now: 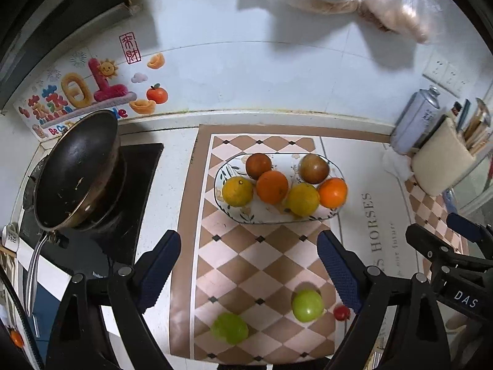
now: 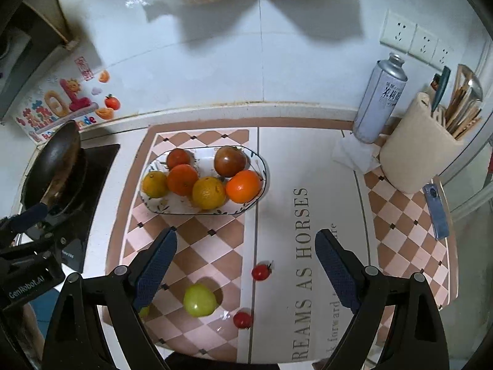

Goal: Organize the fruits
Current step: 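Open and lift both grippers away from the plate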

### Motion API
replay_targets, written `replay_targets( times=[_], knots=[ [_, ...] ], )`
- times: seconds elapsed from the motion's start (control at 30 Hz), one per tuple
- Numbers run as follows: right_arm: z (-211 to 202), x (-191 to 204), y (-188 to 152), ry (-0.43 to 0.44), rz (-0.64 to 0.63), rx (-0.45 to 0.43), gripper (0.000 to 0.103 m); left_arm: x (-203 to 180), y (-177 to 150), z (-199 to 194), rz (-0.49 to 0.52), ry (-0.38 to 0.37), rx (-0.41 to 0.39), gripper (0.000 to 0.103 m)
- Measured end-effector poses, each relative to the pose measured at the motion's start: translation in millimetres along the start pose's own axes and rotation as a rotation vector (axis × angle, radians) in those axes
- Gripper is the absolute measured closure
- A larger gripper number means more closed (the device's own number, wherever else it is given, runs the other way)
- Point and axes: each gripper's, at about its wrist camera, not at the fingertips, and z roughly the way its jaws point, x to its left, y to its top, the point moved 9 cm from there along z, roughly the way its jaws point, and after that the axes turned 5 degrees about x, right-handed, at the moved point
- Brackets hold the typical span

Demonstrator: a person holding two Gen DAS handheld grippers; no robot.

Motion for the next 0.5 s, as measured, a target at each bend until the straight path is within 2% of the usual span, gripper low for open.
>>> replay_targets(
  times=[0.23, 0.3, 0.5],
  knots=[
    [-40.1, 10.8, -20.1, 0.021, -0.001, -0.051, 0.010, 3.4, -21.9, -33.6, -0.001, 0.002, -0.049, 0.012],
    [-47.7, 11.9, -23.3, 0.023, 0.002, -0.064, 0.010, 6.0, -24.0, -41.9, 0.001, 0.021, -0.071, 0.012],
    [-59.7, 16.1, -31.1, 0.047, 0.015, -0.078, 0.010, 9.2, -28.5, -56.8, 0.000, 0.016, -0.099, 0.013]
  ],
)
